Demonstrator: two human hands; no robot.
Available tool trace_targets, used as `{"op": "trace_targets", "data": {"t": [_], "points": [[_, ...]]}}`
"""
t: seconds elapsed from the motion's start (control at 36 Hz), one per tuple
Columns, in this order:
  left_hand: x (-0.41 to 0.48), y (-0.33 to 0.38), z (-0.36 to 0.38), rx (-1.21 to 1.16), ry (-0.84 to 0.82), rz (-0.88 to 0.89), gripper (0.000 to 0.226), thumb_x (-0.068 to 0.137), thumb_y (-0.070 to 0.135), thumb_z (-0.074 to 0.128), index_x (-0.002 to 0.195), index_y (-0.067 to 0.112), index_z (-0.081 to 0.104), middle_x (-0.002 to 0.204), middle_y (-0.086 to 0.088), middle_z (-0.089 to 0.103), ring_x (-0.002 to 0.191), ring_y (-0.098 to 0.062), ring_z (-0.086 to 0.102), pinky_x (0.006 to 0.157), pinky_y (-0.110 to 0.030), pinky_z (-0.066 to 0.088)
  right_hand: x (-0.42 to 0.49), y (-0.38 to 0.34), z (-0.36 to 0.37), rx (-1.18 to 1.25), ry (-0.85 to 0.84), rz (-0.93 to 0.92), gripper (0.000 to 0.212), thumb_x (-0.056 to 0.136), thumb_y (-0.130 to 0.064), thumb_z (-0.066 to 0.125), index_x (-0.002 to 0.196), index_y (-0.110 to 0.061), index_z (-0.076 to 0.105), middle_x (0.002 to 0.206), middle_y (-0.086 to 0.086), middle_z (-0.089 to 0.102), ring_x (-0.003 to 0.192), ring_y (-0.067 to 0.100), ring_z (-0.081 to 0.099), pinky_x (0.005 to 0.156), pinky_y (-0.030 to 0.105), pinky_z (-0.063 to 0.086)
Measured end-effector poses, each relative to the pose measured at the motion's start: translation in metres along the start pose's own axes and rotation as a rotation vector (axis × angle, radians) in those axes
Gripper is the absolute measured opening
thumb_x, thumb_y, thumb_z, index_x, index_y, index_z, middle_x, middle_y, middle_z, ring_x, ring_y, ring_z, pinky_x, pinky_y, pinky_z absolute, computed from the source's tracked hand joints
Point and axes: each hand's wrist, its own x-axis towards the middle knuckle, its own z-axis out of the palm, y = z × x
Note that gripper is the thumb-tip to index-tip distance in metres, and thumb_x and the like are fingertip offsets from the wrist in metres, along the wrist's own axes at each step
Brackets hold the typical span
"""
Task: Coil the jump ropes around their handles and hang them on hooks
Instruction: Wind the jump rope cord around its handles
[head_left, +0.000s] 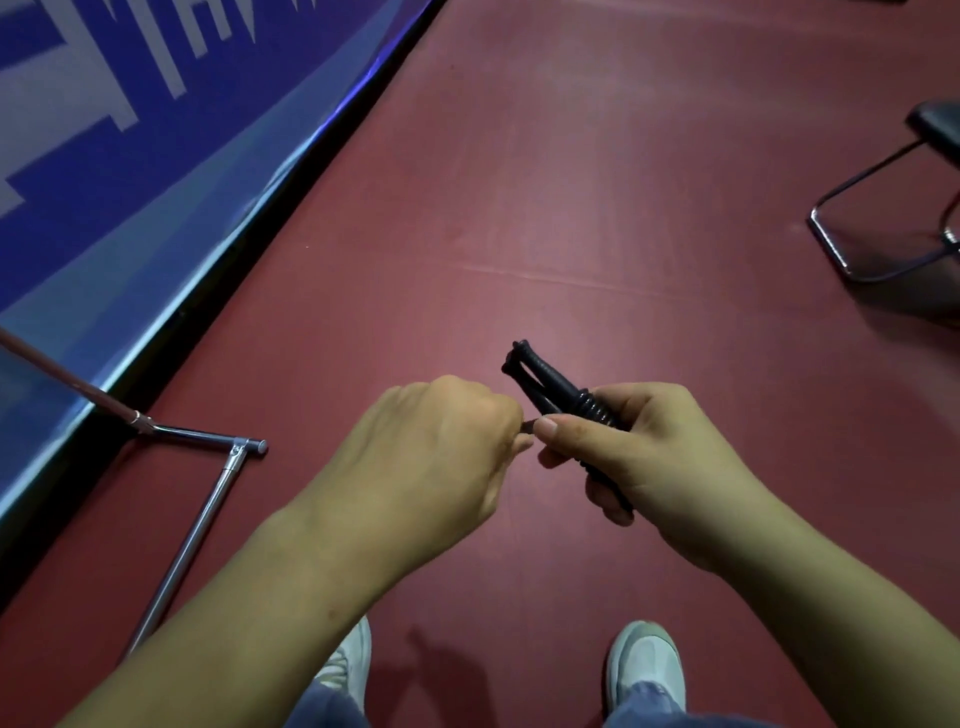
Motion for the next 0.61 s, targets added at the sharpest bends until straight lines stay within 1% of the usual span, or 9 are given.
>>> {"op": "trace_targets", "data": {"t": [0.11,0.19,0.28,0.31,0.36,0.42,0.47,0.53,0.61], "points": [[0.001,0.001,-0.006,0.057,-0.058,0.055,0.034,0.103,0.047,0.043,0.087,0.020,0.057,0.084,0.003,0.054,0.082,-0.028,0.062,0.067,-0.039,0.050,0.000,-0.002,-0.007,-0.174,-0.077,0.013,0.013,0.082,-0.020,0.082,0.082,-0.009,0.076,0.071,0.013,0.071,0.048,0.023,0.047,0.046,0.032,0.035],[0.003,-0.003,-0.009,-0.049,-0.090,0.090,0.024,0.101,0.036,0.051,0.090,0.019,0.064,0.085,0.000,0.059,0.079,-0.030,0.063,0.068,-0.043,0.054,0.002,-0.002,-0.010,-0.290,-0.083,0.028,0.018,0.074,-0.024,0.089,0.075,-0.015,0.073,0.061,0.009,0.065,0.044,0.020,0.044,0.041,0.026,0.032],[0.005,-0.001,-0.009,-0.081,-0.074,0.139,0.020,0.096,0.029,0.055,0.079,0.019,0.056,0.081,-0.002,0.059,0.074,-0.031,0.062,0.065,-0.045,0.054,0.003,0.003,-0.005,-0.423,-0.050,0.020,0.025,0.070,-0.035,0.091,0.075,-0.020,0.072,0.057,0.006,0.064,0.042,0.016,0.044,0.039,0.023,0.034],[0.006,0.000,-0.009,-0.070,-0.061,0.153,0.020,0.095,0.028,0.056,0.077,0.020,0.055,0.079,-0.003,0.059,0.073,-0.032,0.062,0.064,-0.044,0.053,0.004,0.005,-0.004,-0.488,-0.041,0.002,0.029,0.071,-0.041,0.090,0.074,-0.020,0.071,0.058,0.008,0.065,0.041,0.014,0.045,0.039,0.024,0.035],[0.008,-0.002,-0.009,-0.061,-0.033,0.168,0.019,0.093,0.030,0.059,0.080,0.017,0.062,0.078,-0.003,0.061,0.072,-0.031,0.062,0.064,-0.043,0.053,0.002,0.009,0.000,-0.635,-0.029,-0.051,0.043,0.071,-0.055,0.084,0.070,-0.016,0.066,0.057,0.009,0.062,0.043,0.013,0.044,0.040,0.031,0.038],[0.010,-0.006,-0.008,-0.094,0.000,0.197,0.022,0.092,0.034,0.058,0.083,0.017,0.068,0.077,-0.003,0.064,0.073,-0.031,0.062,0.064,-0.043,0.054,-0.002,0.010,0.004,-0.752,-0.037,-0.116,0.055,0.072,-0.064,0.073,0.065,-0.012,0.057,0.051,0.006,0.051,0.045,0.014,0.038,0.045,0.038,0.039],[0.012,-0.009,-0.007,-0.178,0.004,0.204,0.027,0.086,0.039,0.052,0.082,0.018,0.070,0.075,-0.002,0.065,0.073,-0.029,0.063,0.064,-0.042,0.054,-0.008,0.008,0.009,-0.824,-0.053,-0.159,0.056,0.075,-0.064,0.063,0.062,-0.011,0.051,0.049,0.005,0.045,0.044,0.017,0.035,0.046,0.041,0.039],[0.014,-0.011,-0.005,-0.288,-0.035,0.196,0.025,0.080,0.040,0.053,0.080,0.022,0.070,0.073,0.002,0.066,0.071,-0.023,0.065,0.064,-0.041,0.055,-0.014,0.006,0.015,-0.888,-0.101,-0.168,0.053,0.080,-0.059,0.059,0.063,-0.010,0.049,0.050,0.007,0.047,0.045,0.022,0.039,0.048,0.045,0.039],[0.016,-0.014,-0.007,-0.438,-0.071,0.155,0.013,0.077,0.037,0.074,0.076,0.024,0.072,0.070,0.006,0.068,0.068,-0.011,0.065,0.062,-0.037,0.054,-0.019,0.006,0.020,-0.930,-0.207,-0.168,0.048,0.086,-0.054,0.056,0.068,-0.010,0.050,0.054,0.010,0.049,0.048,0.026,0.044,0.049,0.046,0.038]]}}
